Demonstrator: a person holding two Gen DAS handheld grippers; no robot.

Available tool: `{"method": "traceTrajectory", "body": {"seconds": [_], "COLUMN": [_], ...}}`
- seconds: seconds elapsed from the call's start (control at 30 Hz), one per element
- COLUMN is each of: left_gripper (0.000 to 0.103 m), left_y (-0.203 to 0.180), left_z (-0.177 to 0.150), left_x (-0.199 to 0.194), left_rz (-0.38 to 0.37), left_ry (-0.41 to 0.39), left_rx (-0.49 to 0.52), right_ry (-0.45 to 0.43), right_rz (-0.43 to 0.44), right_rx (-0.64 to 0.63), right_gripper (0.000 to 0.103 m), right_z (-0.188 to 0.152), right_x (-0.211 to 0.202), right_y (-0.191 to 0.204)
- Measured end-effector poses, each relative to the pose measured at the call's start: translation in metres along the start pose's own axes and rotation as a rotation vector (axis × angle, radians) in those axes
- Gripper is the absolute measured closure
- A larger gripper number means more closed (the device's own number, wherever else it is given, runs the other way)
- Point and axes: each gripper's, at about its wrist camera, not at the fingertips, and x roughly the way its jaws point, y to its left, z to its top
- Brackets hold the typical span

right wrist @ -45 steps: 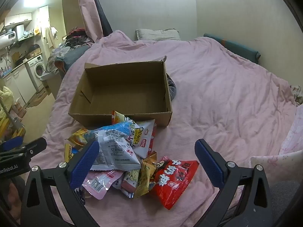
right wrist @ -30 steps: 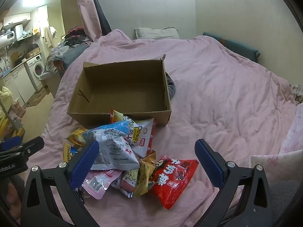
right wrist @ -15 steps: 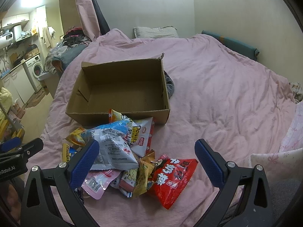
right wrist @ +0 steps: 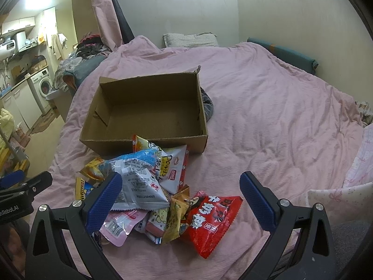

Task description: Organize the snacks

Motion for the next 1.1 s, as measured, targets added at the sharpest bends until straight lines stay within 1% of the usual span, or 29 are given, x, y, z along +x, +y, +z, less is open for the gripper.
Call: {"method": "traceTrajectory", "body": {"seconds": [0.57,0.67,1.1], "left_gripper": [0.000,0.000,0.000], "left_y": [0.0028,0.0043,0.0012], "left_z": [-0.0013,-0.0019,-0.0018], "left_x": [0.0016,0.0019,0.0015], "left_rz": [0.003,0.014,0.023], "left_ry": [0.004,0.001,-0.001], "left_rx": [0.000,0.001,0.008], "right_ry": [-0.002,-0.001,0.000], "right_rz": [0.006,0.006,0.006], "right_rx": [0.005,0.004,0.005], "right_gripper": [0.000,0.000,0.000], "right_z": [0.0020,0.0024,0.0021], "right_x": [-0.0037,-0.0035,-0.0030], "right_y": [0.0012,0.0002,0.0001]}}
